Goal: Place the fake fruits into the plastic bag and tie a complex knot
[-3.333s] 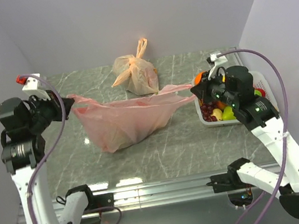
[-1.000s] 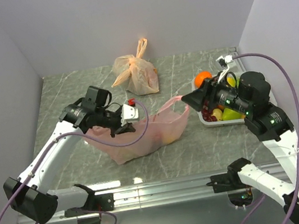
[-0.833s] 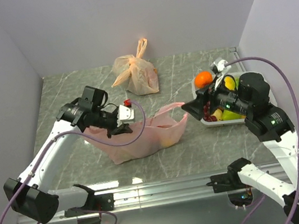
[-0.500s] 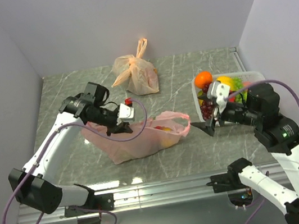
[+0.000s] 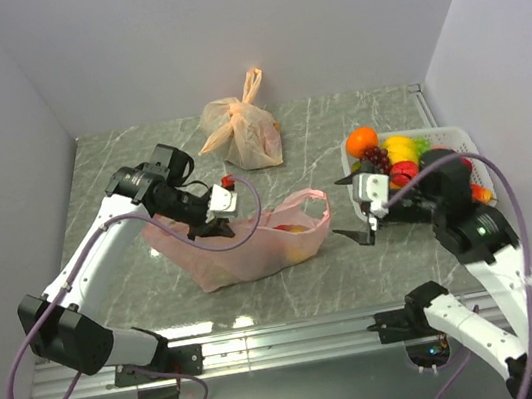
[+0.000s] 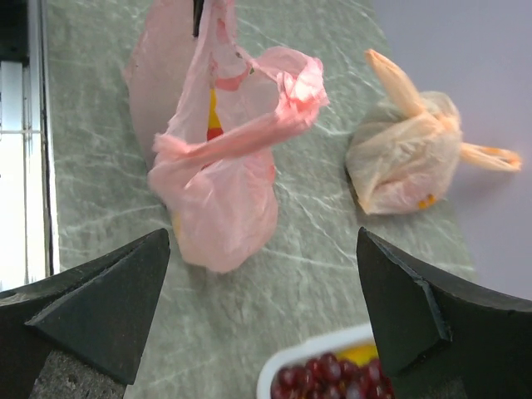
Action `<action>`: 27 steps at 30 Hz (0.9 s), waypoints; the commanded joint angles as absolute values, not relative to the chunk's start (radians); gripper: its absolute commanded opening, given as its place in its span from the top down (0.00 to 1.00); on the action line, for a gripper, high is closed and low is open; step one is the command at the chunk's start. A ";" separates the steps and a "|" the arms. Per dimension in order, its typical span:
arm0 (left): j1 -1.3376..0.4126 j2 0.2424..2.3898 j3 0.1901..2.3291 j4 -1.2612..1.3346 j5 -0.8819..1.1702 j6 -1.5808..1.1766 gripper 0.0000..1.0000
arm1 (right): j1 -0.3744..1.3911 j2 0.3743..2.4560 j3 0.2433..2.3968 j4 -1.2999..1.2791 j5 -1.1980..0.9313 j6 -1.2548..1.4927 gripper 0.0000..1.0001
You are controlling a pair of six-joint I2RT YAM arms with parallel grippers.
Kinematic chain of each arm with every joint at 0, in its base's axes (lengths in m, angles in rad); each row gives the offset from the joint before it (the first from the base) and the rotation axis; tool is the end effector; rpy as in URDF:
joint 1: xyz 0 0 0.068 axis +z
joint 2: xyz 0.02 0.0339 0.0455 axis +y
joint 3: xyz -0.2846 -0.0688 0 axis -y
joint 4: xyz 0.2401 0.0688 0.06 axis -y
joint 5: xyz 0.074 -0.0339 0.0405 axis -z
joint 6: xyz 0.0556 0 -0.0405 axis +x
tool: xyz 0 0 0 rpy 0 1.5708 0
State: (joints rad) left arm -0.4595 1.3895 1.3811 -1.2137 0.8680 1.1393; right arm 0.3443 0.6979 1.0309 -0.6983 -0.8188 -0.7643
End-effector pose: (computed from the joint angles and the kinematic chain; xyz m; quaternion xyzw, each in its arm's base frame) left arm 0.2024 -0.1475 0.3481 0.6915 0.5706 -0.3380 0.2864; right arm 0.0934 0.0766 0.3916 -0.5896 0.5238 0.2123 0.5770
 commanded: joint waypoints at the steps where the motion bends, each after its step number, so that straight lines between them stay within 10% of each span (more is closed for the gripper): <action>1: -0.457 1.382 1.419 -1.241 0.919 1.177 0.99 | 0.347 0.779 1.012 -0.520 -0.931 -0.792 0.00; 15: -0.469 1.430 1.473 -1.255 0.946 1.195 0.99 | 0.565 0.992 1.022 -0.139 -0.881 -0.531 0.00; 18: -0.469 1.417 1.448 -1.233 0.953 1.184 0.99 | 0.565 1.034 1.046 -0.094 -0.848 -0.463 0.18; 21: -0.469 1.398 1.421 -1.204 0.945 1.166 0.99 | 0.555 1.066 1.086 -0.155 -0.839 -0.408 0.63; 22: -0.466 1.391 1.411 -1.192 0.939 1.160 0.99 | 0.539 1.078 1.094 -0.175 -0.813 -0.388 1.00; 27: -0.436 1.351 1.361 -1.146 0.951 1.102 1.00 | 0.431 1.117 1.161 -0.294 -0.764 -0.188 1.00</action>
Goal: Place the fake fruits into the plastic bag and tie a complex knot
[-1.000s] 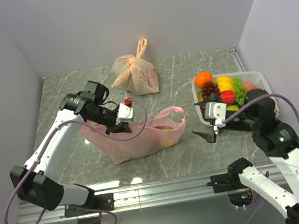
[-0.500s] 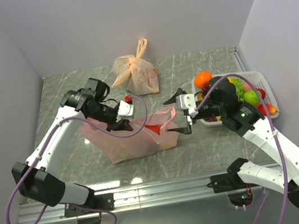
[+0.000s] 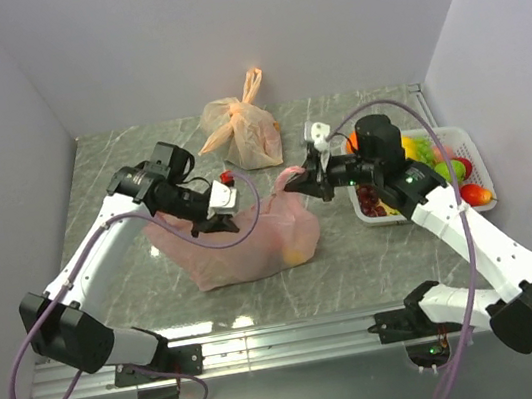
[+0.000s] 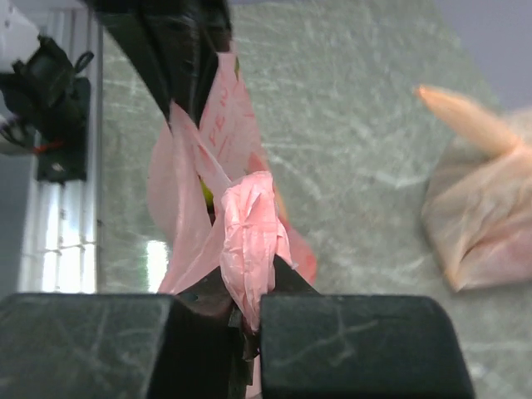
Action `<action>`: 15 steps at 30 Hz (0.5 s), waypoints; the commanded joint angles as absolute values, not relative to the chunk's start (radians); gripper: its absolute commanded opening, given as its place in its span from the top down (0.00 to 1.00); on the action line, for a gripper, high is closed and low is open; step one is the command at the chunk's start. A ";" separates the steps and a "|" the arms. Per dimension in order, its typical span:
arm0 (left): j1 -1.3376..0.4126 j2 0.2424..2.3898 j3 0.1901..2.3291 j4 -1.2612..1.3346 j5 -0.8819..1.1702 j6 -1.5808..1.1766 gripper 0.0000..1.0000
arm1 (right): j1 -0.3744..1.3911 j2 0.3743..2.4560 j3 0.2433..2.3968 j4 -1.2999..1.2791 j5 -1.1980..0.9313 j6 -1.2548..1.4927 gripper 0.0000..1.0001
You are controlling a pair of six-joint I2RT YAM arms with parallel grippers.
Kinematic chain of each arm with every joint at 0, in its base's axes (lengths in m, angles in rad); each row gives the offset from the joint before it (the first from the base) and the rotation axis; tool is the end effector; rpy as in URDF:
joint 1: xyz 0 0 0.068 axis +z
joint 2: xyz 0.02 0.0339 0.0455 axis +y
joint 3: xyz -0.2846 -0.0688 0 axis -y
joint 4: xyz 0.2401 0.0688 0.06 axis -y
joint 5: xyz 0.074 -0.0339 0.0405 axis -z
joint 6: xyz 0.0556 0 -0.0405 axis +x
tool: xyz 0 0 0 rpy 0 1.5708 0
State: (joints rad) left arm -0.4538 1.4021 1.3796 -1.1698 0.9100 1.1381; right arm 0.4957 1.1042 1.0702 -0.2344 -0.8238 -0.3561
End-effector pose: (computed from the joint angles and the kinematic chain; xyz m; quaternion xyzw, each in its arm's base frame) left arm 0.2087 -0.1506 0.3482 0.6882 0.5581 -0.3499 0.3040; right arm 0.1932 0.1509 0.3898 -0.5221 0.5635 0.3564 0.5319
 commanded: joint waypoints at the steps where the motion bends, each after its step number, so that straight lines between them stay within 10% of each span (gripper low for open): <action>1: -0.425 1.350 1.358 -1.134 0.959 1.086 1.00 | 0.410 1.136 1.173 -0.322 -0.778 -0.157 1.00; 8: -0.399 1.339 1.318 -0.970 0.982 0.890 0.99 | 0.370 1.103 1.134 -0.344 -0.831 0.135 0.99; 12: -0.399 1.356 1.338 -0.986 1.006 0.882 1.00 | 0.368 1.054 1.102 -0.359 -0.861 0.057 0.19; 15: -0.399 1.381 1.368 -1.034 1.022 0.910 0.99 | 0.370 0.976 1.043 -0.330 -0.842 -0.052 0.07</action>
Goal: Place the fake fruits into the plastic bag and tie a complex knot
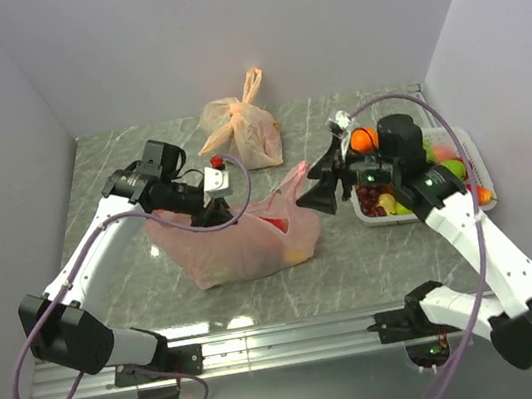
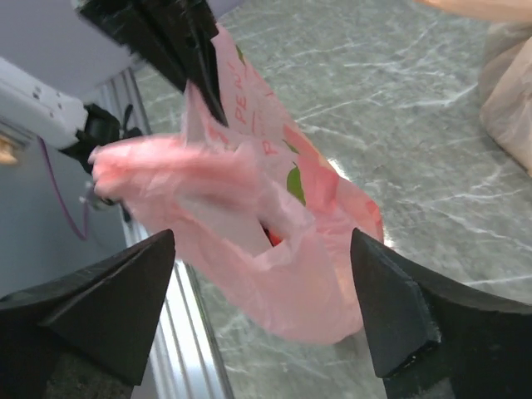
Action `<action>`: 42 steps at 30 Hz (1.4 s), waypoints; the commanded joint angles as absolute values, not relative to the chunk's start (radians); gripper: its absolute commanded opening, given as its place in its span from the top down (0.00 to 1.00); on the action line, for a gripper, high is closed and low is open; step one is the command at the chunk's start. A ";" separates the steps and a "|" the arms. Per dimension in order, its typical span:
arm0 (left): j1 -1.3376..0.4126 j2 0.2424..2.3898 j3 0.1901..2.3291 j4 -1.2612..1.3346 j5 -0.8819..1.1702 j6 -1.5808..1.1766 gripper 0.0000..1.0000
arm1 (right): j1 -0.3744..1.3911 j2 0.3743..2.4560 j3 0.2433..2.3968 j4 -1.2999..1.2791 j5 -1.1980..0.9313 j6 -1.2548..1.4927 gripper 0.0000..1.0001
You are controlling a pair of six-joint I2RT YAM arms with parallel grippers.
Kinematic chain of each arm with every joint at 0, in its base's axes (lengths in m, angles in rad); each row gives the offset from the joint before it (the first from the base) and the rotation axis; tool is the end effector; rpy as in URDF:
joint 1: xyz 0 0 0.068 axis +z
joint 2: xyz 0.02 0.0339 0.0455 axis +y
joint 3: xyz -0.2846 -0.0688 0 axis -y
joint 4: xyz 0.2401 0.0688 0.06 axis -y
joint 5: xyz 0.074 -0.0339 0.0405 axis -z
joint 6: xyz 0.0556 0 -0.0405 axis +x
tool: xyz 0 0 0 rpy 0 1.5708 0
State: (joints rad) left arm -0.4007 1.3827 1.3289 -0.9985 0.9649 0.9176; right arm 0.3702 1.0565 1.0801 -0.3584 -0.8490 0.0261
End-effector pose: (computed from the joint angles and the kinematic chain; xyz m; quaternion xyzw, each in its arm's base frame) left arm 0.2235 -0.1443 0.3483 0.6184 0.6040 -0.3755 0.3342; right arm 0.1930 0.1197 0.3905 -0.3623 0.6909 0.4331 0.4516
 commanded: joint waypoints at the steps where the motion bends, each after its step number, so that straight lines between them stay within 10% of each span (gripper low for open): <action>1: -0.399 1.384 1.374 -1.041 1.025 0.916 0.99 | 0.371 0.922 1.019 -0.309 -0.845 -0.079 0.04; 23: -0.420 1.388 1.367 -1.082 1.020 0.959 0.99 | 0.537 0.976 0.885 0.041 -0.686 -0.282 0.01; 26: -0.433 1.373 1.336 -1.028 0.990 0.925 0.99 | 0.538 0.976 0.916 0.100 -0.695 -0.209 0.24; 30: -0.446 1.338 1.289 -0.937 0.942 0.876 0.98 | 0.537 1.020 0.963 0.063 -0.609 -0.097 1.00; 42: -0.515 1.279 0.974 -0.727 0.769 0.939 0.99 | 0.376 1.164 0.910 0.008 -0.580 0.287 1.00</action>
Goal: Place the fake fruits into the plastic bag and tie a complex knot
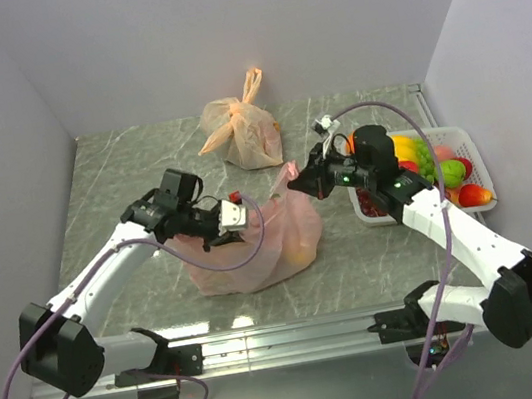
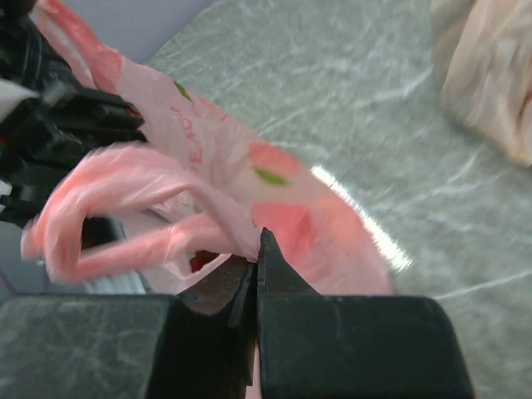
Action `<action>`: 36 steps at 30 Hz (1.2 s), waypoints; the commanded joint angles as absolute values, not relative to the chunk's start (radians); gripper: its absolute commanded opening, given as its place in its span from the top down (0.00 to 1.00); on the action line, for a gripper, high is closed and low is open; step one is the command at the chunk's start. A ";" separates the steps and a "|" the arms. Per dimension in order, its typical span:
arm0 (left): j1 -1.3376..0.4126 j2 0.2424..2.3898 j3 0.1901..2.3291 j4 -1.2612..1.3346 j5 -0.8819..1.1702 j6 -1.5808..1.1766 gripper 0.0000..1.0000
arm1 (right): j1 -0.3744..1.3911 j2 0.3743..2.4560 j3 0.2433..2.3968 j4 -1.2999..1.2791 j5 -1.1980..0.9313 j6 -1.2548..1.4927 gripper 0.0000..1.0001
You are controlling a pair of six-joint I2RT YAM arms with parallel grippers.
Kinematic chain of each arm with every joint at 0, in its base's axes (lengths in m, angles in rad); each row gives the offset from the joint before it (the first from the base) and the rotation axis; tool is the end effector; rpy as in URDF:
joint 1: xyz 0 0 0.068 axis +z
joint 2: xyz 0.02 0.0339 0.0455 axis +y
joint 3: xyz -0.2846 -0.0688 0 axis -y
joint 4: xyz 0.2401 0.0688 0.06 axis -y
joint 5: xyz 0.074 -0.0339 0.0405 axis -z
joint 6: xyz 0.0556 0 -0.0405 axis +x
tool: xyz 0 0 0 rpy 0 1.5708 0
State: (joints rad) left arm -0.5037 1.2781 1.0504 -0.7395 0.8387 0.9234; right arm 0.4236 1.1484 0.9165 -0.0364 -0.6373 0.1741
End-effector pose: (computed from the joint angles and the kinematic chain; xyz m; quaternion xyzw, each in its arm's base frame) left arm 0.1976 -0.1561 0.2987 0.6623 0.5801 -0.3237 0.3465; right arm 0.2282 0.1392 0.3448 -0.2824 0.7258 0.4076 0.4768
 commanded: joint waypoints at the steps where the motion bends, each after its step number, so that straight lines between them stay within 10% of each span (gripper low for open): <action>1: -0.529 1.291 0.942 -0.682 0.764 0.930 1.00 | 0.376 1.176 0.902 0.006 -0.586 0.302 1.00; 14: -0.542 1.364 0.960 -0.704 0.801 0.934 0.96 | 0.367 1.285 0.940 0.025 -0.610 0.409 1.00; 28: -0.545 1.261 1.071 -0.726 0.828 0.718 0.34 | 0.376 1.273 0.939 0.024 -0.706 0.399 1.00; 33: -0.558 1.304 1.046 -0.606 0.769 0.634 0.37 | 0.376 1.275 0.937 0.026 -0.706 0.397 1.00; 36: -0.560 1.331 1.010 -0.577 0.766 0.655 0.56 | 0.376 1.295 0.943 0.029 -0.695 0.400 1.00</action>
State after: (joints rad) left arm -0.5537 1.3090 1.0351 -0.6502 0.7776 0.6807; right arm 0.3824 1.2984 0.8974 -0.0090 -0.6930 0.4068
